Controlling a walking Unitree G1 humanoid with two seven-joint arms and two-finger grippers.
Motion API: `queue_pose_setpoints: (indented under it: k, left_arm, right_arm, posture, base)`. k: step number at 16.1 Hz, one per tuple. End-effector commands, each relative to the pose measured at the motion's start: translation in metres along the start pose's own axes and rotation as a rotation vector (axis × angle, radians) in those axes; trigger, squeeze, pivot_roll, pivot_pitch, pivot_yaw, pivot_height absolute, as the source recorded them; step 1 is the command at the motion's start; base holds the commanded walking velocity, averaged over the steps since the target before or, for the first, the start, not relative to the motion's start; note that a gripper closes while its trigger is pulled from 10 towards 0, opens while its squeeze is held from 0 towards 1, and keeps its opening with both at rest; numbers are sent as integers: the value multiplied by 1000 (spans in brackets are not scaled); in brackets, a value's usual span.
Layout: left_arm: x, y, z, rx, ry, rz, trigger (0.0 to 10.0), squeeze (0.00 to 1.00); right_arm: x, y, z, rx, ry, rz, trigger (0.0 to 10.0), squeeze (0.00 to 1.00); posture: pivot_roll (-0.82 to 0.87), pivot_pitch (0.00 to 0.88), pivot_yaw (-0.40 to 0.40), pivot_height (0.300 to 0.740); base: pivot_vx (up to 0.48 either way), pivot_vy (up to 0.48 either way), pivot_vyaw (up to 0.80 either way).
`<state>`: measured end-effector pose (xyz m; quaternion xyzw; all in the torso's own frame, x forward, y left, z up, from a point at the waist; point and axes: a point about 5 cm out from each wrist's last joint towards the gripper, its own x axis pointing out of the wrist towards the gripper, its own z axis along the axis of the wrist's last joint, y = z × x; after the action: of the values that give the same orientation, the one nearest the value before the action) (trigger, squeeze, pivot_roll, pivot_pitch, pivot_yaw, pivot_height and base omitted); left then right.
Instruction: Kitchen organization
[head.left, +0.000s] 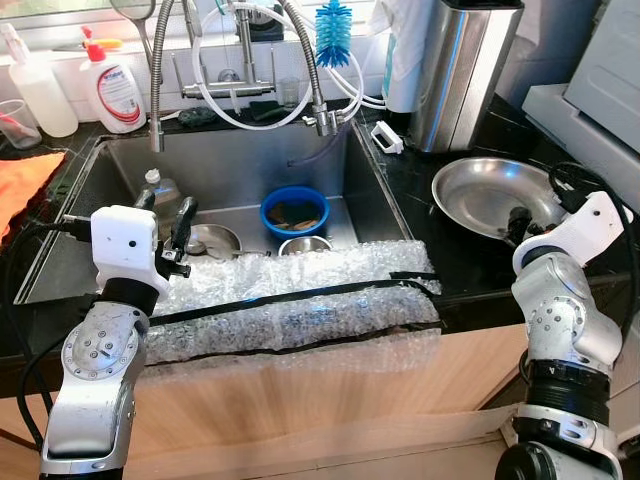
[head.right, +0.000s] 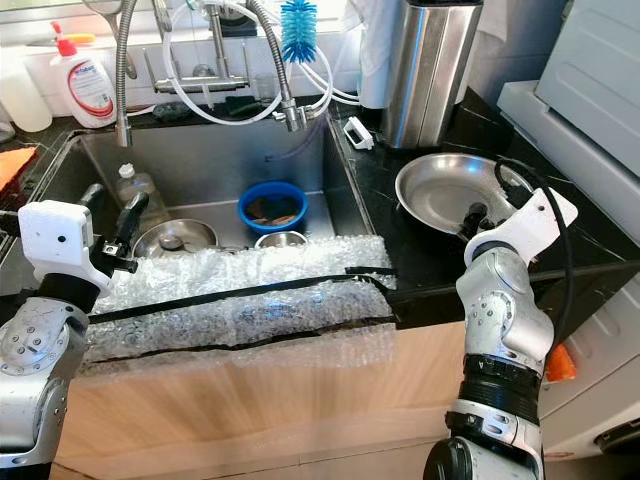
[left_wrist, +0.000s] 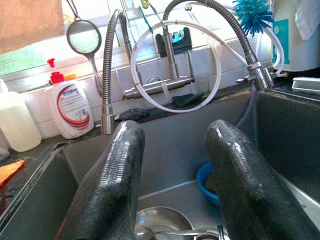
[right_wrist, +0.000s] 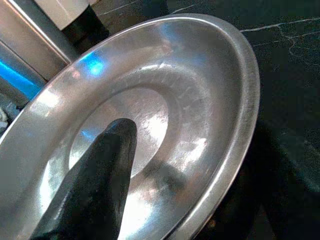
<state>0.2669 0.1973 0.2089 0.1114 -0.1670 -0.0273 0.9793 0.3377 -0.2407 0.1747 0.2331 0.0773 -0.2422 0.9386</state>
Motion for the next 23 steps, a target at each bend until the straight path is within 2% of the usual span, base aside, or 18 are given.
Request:
queue_pose_setpoints:
  k: [1, 11, 15, 17, 18, 20, 23]
  left_arm:
    - [0, 0, 0, 27, -1, -12, 10000, 0]
    - [1, -1, -1, 34, 1, -26, 10000, 0]
    - [2, -2, 0, 31, -4, -23, 10000, 0]
    - [3, -1, 2, 34, -13, -12, 10000, 0]
    - [3, 0, 3, 38, -23, 0, 10000, 0]
    - [5, 1, 7, 42, -41, 14, 10000, 0]
    - [10, 0, 13, 34, -63, 16, 10000, 0]
  right_arm:
    - [2, 4, -7, 43, 50, 5, 0, 0]
    - [3, 11, -11, 116, 85, 22, 0, 0]
    - [2, 15, -7, 137, 44, 39, 0, 0]
    - [-1, 16, 0, 121, -31, 59, 0, 0]
    - [-3, 18, 8, 130, -112, 82, 0, 0]
    - [-8, 23, 18, 167, -208, 125, 0, 0]
    - [-9, 26, 21, 136, -245, 152, 0, 0]
  posture:
    - [-42, 13, 4, 740]
    - [-41, 16, 7, 740]
    - [-46, 22, 9, 740]
    - [-47, 23, 10, 740]
    - [-47, 23, 10, 740]
    - [-43, 19, 10, 740]
    - [-39, 17, 10, 740]
  base:
    - [0, 0, 0]
    - [0, 0, 0]
    - [0, 0, 0]
    - [0, 0, 0]
    - [0, 0, 0]
    - [0, 0, 0]
    - [0, 0, 0]
